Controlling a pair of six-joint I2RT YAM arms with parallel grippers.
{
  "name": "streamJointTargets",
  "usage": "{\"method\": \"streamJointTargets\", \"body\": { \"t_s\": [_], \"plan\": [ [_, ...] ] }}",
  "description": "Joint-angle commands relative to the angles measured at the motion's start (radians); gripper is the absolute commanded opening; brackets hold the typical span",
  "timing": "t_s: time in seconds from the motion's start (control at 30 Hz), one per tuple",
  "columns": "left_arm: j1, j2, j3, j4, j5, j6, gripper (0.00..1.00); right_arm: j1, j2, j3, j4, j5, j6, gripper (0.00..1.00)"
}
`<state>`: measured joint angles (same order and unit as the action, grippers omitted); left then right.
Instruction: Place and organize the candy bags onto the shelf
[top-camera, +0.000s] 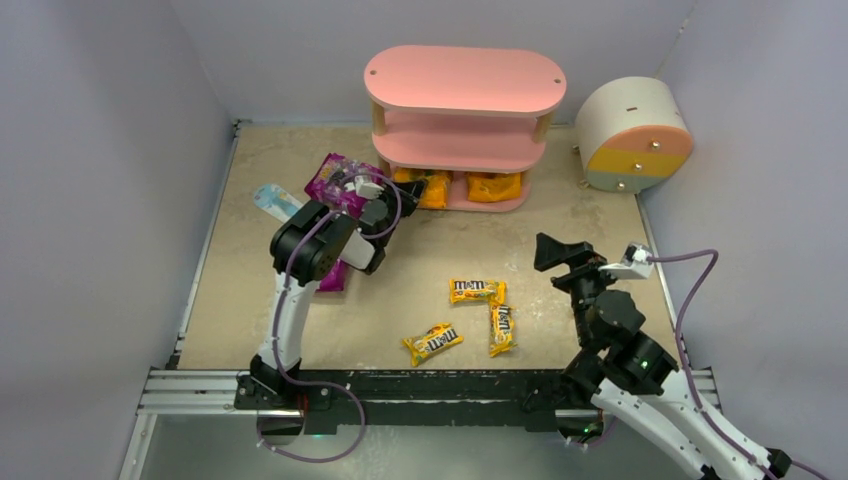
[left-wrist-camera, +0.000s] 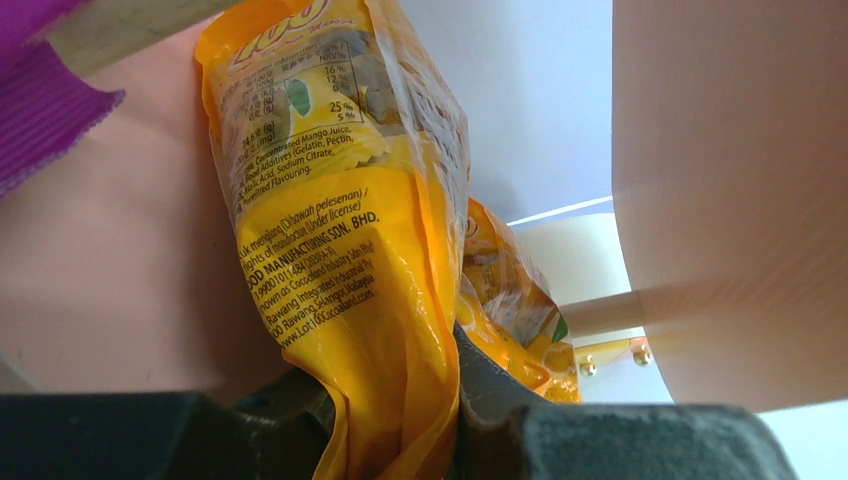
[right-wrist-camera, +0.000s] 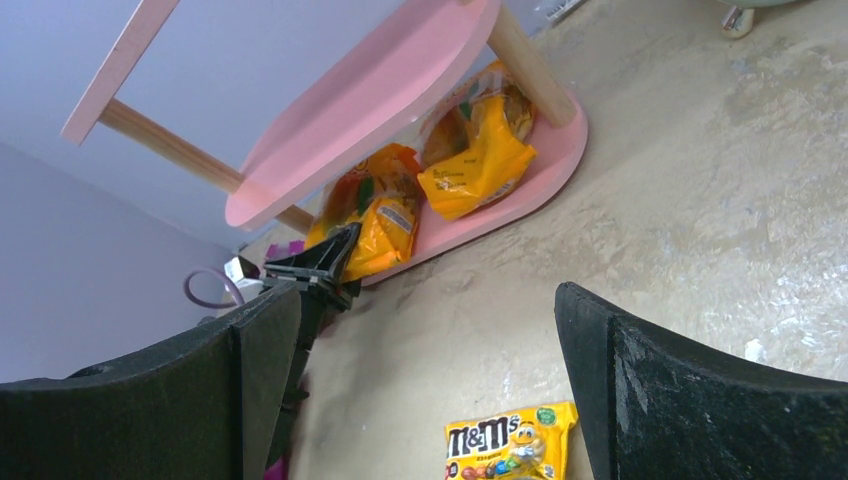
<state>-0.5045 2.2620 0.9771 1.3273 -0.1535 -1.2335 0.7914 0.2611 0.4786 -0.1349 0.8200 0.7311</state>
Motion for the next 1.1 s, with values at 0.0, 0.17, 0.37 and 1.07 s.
{"method": "streamJointTargets", "body": {
  "t_s": [0.0,0.17,0.37,1.07],
  "plan": [
    [0.000,0.011,0.082,0.115,-0.041,0.002,0.00,0.002,-0.017,0.043,-0.047,0.035,0.036,0.98],
    [0.002,0.003,0.110,0.054,-0.022,0.021,0.19,0.001,-0.050,0.044,-0.081,0.054,0.054,0.98],
    [0.001,-0.072,0.033,0.037,-0.031,0.049,0.65,0.002,-0.079,0.039,-0.106,0.074,0.078,0.98],
    [0.005,-0.369,-0.118,-0.457,-0.026,0.091,0.81,0.001,-0.045,0.057,-0.102,0.024,0.125,0.98]
  ]
}}
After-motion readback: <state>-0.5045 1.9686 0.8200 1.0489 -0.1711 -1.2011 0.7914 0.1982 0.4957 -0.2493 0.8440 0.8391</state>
